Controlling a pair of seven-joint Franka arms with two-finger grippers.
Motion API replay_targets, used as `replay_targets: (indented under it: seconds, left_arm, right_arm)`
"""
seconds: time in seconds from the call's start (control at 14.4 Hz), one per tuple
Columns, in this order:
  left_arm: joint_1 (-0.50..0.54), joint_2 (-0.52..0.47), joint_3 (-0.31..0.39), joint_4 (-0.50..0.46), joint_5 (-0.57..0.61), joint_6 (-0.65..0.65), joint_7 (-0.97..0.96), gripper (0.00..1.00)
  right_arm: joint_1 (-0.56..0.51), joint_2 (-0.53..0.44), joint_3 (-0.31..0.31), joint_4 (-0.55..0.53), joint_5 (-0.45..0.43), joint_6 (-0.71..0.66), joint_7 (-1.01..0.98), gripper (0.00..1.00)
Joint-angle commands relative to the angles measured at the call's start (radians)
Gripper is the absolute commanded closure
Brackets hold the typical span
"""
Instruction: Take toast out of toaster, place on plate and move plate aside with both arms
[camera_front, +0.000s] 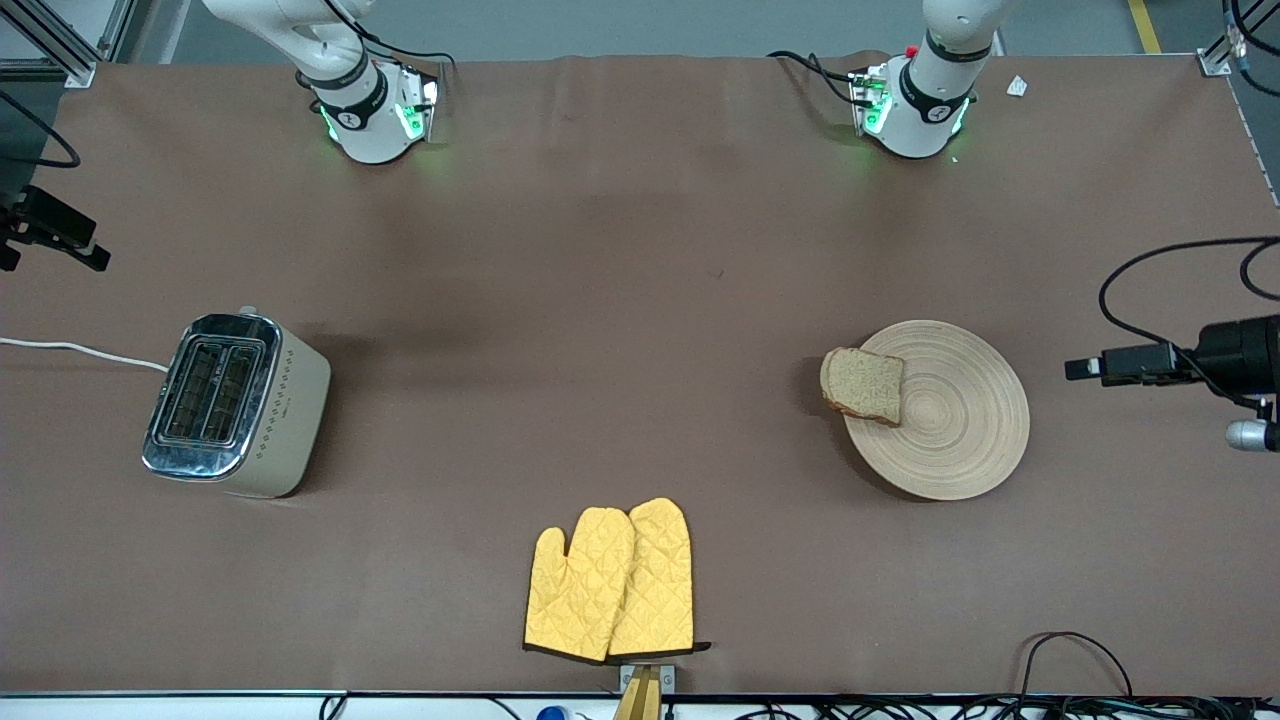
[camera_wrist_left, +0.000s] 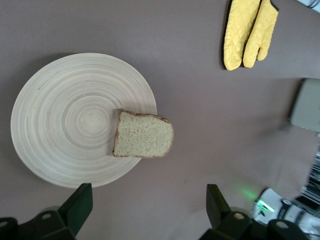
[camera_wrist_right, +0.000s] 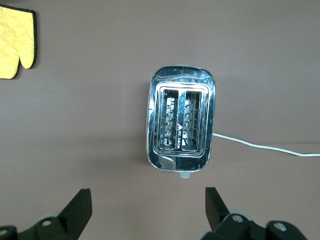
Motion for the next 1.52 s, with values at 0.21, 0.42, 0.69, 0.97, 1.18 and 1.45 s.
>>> replay_targets:
  seconds: [0.21,0.42,0.69,0.97,1.18,1.45]
  left_arm:
    - [-0.005,-0.167,-0.145,-0.028,0.176,-0.010,-0.129,0.00]
    - [-0.240,-0.258,0.050,-0.030,0.257,-0.010,-0.116,0.00]
    - [-0.537,-0.344,0.368,-0.042,0.259,-0.015,-0.110,0.00]
    - [-0.830,-0.459,0.652,-0.126,0.259,-0.082,-0.106,0.00]
    - [-0.897,-0.554,0.693,-0.235,0.260,-0.076,-0.121,0.00]
    - [-0.886,-0.618,0.691,-0.301,0.260,-0.066,-0.109,0.00]
  right_arm:
    - [-0.012,-0.003,0.015,-0.001,-0.017,-0.005,0.015,0.00]
    - [-0.012,-0.003,0.015,-0.003,-0.017,-0.004,0.015,0.00]
    - [-0.012,-0.003,0.015,-0.003,-0.017,-0.004,0.015,0.00]
    - [-0.012,-0.003,0.015,-0.004,-0.017,-0.002,0.013,0.00]
    - [-0.012,-0.003,0.015,-0.003,-0.017,-0.001,0.015,0.00]
    - [-0.012,-0.003,0.016,-0.003,-0.017,0.001,0.015,0.00]
